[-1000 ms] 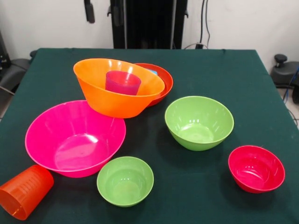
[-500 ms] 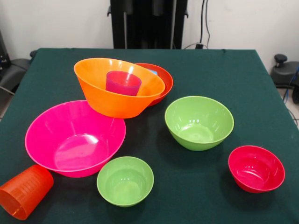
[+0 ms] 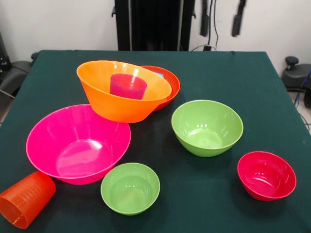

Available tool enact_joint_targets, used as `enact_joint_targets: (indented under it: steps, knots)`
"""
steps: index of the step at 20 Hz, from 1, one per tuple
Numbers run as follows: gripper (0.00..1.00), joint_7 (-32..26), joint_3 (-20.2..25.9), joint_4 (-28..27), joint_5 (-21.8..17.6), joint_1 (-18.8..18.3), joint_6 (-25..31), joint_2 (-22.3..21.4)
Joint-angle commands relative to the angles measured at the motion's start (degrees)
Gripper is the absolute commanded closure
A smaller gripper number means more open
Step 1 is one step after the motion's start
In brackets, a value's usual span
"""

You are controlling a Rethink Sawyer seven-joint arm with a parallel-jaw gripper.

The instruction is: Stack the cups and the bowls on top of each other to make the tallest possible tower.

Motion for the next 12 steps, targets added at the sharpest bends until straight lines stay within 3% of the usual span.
enact_joint_targets:
  steps: [1,12]
  knots:
    - [0.0,17.1,-13.4,-5.0,-11.4,8.3,-7.6,10.1]
    - [0.0,21.6,-24.9,-10.0,-17.2,17.4,-14.9,17.3]
